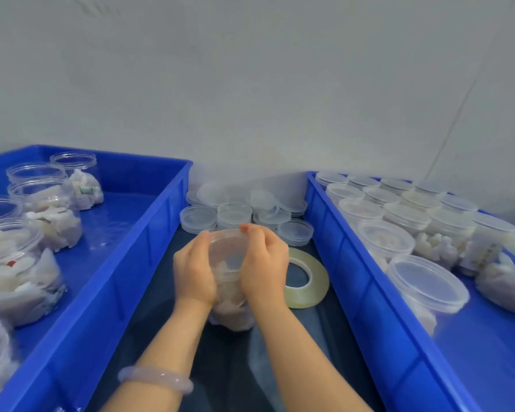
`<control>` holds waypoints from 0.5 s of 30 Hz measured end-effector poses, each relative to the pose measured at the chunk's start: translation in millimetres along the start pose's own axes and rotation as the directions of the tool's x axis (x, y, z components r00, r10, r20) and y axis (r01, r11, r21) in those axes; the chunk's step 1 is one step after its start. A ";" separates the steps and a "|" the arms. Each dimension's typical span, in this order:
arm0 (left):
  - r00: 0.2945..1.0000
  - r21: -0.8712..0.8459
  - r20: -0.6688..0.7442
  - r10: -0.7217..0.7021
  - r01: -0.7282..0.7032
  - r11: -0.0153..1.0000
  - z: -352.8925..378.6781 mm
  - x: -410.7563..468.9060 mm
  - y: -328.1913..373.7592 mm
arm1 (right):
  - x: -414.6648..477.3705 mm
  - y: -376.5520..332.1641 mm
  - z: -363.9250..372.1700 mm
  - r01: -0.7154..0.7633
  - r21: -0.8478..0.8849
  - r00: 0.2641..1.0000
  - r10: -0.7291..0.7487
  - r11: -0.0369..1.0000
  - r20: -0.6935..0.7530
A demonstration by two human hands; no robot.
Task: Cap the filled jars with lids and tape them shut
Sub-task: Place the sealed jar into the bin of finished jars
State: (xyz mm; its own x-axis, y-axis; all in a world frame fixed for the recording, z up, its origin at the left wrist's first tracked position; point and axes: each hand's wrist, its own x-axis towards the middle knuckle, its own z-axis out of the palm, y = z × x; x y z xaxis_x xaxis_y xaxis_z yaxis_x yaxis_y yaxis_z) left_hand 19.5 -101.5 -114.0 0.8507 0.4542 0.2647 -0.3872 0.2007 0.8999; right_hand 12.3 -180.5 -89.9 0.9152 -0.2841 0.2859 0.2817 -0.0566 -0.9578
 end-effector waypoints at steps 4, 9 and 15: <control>0.967 -0.123 0.164 0.194 -0.175 0.977 39.4 -19.6 62.1 | -2.6 -64.8 -34.2 0.206 0.047 0.972 -0.199 0.977 -0.125; 0.900 -0.253 0.366 0.236 -0.148 0.956 116.1 -33.5 116.1 | 11.0 -136.1 -98.5 0.314 0.044 0.920 -0.292 0.948 -0.263; 0.731 -0.016 0.660 0.171 -0.214 0.977 213.7 -31.9 102.8 | 66.5 -147.0 -176.8 0.312 -0.144 0.847 -0.344 0.939 -0.405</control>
State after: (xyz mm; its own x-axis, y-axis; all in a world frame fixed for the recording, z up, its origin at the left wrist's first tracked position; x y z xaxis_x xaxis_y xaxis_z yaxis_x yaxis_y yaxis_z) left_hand 28.5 -280.8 44.1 0.7909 -0.2065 0.5761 -0.5657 0.1125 0.8169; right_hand -19.2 -360.3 65.0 0.5619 -0.6085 0.5603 0.5089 -0.2797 -0.8141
